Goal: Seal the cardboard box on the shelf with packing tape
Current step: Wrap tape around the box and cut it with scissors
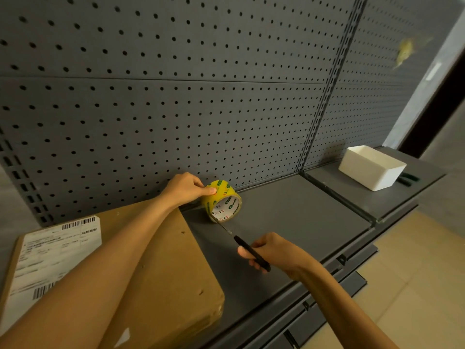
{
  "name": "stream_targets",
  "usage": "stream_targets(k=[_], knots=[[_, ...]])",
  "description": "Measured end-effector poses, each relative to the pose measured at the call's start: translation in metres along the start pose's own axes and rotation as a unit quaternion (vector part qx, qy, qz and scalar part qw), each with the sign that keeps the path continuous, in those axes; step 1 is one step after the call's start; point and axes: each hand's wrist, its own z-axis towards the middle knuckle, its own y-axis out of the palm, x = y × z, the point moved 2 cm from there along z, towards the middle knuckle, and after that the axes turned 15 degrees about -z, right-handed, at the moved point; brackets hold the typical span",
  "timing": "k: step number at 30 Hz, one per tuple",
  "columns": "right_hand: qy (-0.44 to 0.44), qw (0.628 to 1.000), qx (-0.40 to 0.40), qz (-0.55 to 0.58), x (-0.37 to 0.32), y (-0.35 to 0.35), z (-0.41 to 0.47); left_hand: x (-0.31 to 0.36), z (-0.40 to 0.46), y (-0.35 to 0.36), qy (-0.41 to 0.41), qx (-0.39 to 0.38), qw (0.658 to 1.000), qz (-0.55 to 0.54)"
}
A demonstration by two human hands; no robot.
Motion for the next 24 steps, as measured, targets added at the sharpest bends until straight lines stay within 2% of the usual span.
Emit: stream_targets(k=[5,11,14,24], knots=[[-0.044,0.995,-0.062,0.070,-0.002,0.009,-0.003,0.003,0.000,-0.001,-0.022,-0.011,0.999,-0.045],[-0.036,0.985,-0.101,0.135,-0.010,0.020,0.003,0.005,0.001,0.000,-0.048,-0.023,0.995,-0.088],[-0.019,0.983,-0.094,0.156,-0.011,0.025,0.008,0.005,0.001,0.000,-0.048,-0.025,0.994,-0.097],[-0.046,0.976,-0.056,0.205,-0.029,0.037,0.023,0.012,0.002,-0.001,-0.062,-0.042,0.988,-0.137]])
